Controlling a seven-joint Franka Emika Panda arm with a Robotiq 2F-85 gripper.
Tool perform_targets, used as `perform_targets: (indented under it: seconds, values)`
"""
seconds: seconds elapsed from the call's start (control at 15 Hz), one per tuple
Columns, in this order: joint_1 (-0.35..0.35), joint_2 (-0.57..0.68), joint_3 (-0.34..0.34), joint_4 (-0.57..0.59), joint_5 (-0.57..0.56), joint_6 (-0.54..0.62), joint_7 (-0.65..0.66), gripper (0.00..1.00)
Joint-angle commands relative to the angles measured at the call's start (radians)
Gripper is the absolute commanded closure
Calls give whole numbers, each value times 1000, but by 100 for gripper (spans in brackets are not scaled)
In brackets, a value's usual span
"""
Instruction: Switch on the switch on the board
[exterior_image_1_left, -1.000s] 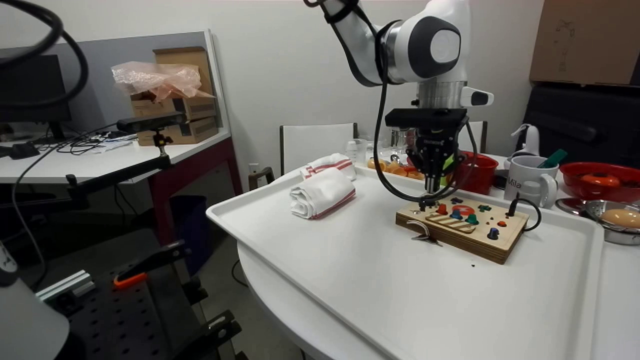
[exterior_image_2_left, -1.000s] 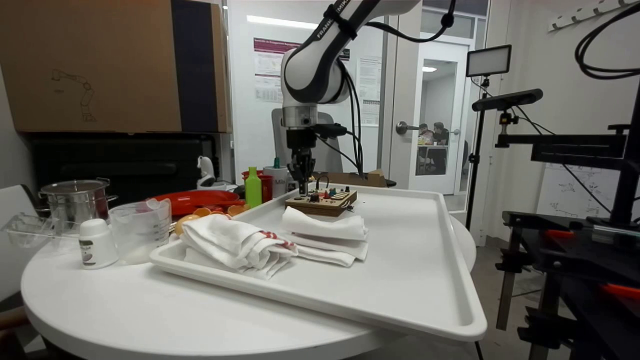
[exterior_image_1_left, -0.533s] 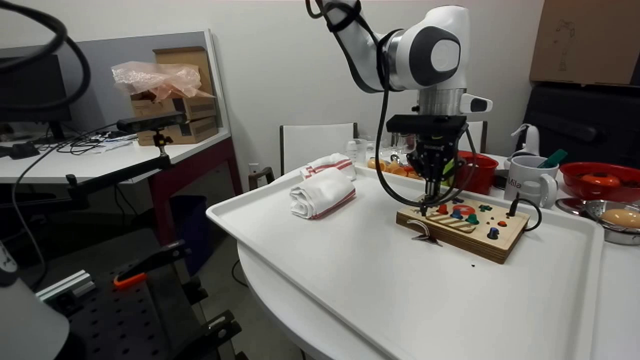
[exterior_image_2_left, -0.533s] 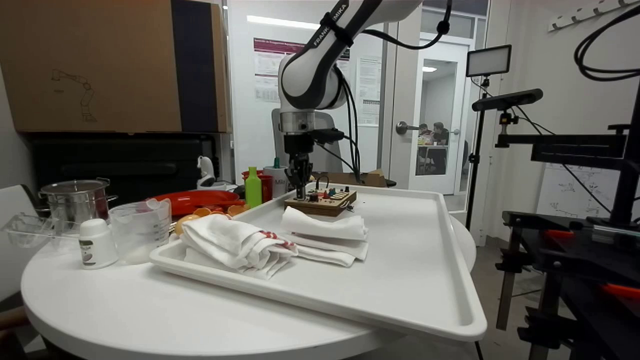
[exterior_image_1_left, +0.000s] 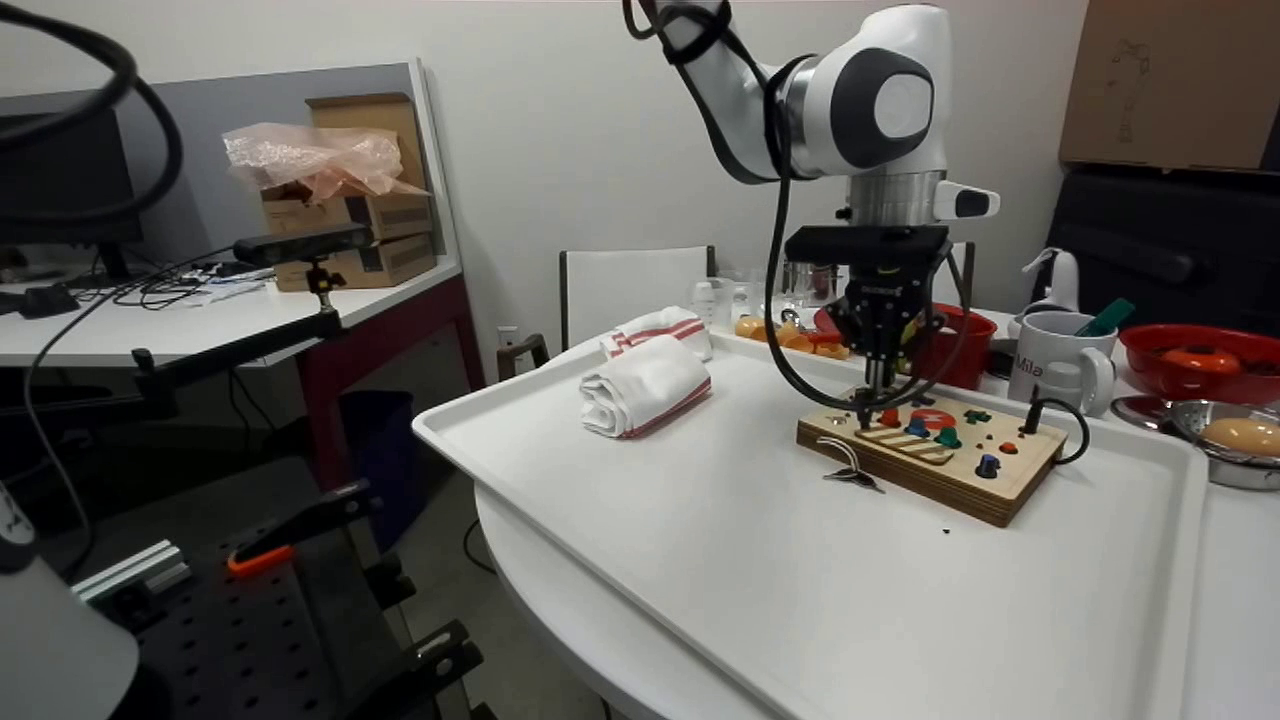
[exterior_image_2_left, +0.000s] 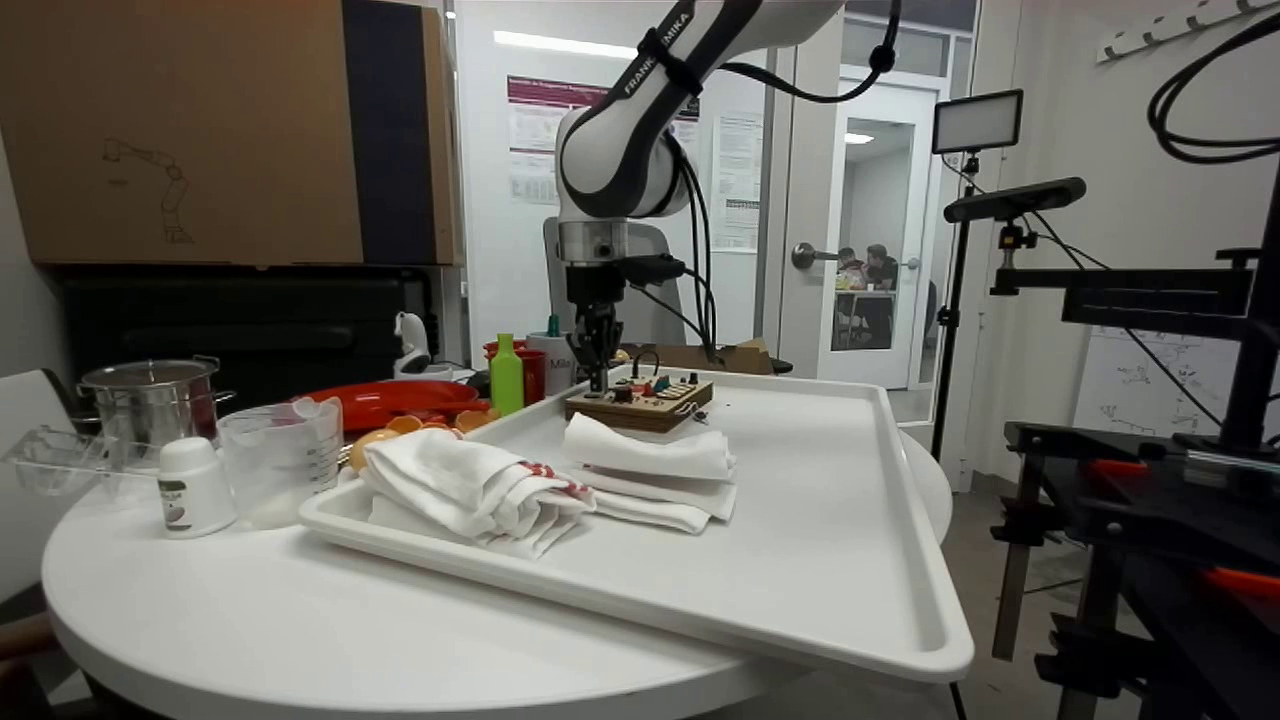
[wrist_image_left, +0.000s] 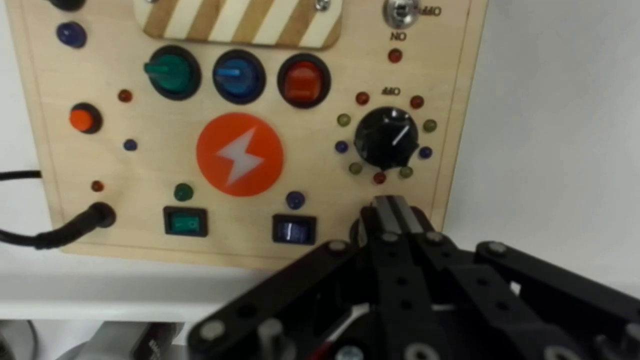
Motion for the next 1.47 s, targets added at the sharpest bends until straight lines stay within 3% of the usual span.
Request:
perform_targets:
  seconds: [0.0, 1.4]
  values:
    - [6, 21, -13, 39, -12, -3, 9, 100]
    - [17, 20, -19, 74, -20, -46, 16, 100]
